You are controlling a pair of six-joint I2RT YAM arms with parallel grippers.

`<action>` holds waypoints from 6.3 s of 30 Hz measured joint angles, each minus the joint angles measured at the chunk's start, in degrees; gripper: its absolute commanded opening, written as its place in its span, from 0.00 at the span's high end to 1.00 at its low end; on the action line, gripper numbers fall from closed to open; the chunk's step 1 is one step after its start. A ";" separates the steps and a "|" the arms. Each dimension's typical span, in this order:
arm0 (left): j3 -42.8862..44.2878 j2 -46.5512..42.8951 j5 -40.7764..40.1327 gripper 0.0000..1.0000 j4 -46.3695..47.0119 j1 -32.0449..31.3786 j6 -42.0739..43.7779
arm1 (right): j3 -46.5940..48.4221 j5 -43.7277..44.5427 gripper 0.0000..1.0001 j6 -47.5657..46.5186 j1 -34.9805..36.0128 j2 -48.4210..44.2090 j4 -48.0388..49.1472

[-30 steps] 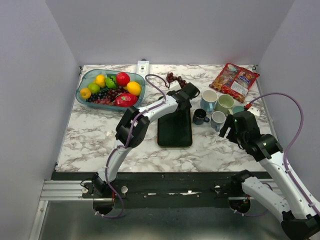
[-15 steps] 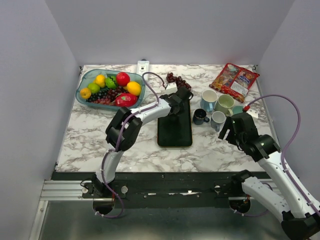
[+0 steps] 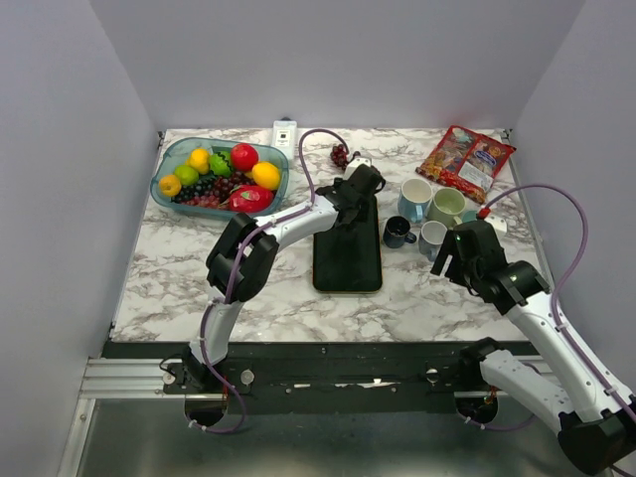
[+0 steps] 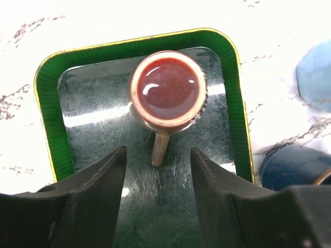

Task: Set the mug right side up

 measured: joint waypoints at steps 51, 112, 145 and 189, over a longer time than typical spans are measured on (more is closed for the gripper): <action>0.02 2.93 4.68 1.00 3.19 2.03 3.63 | 0.68 0.00 0.17 0.00 0.00 1.60 0.15; -22.82 -42.82 48.98 1.00 54.14 3.61 -40.13 | 15.41 -48.33 0.49 12.96 0.00 4.96 63.69; -25.18 -42.75 42.25 1.00 56.74 1.84 -37.90 | 12.66 -48.09 0.99 26.47 -0.17 8.92 72.24; -32.28 -42.91 44.13 0.01 43.74 4.83 -27.21 | 3.50 10.60 0.99 8.79 -0.66 -3.10 -0.85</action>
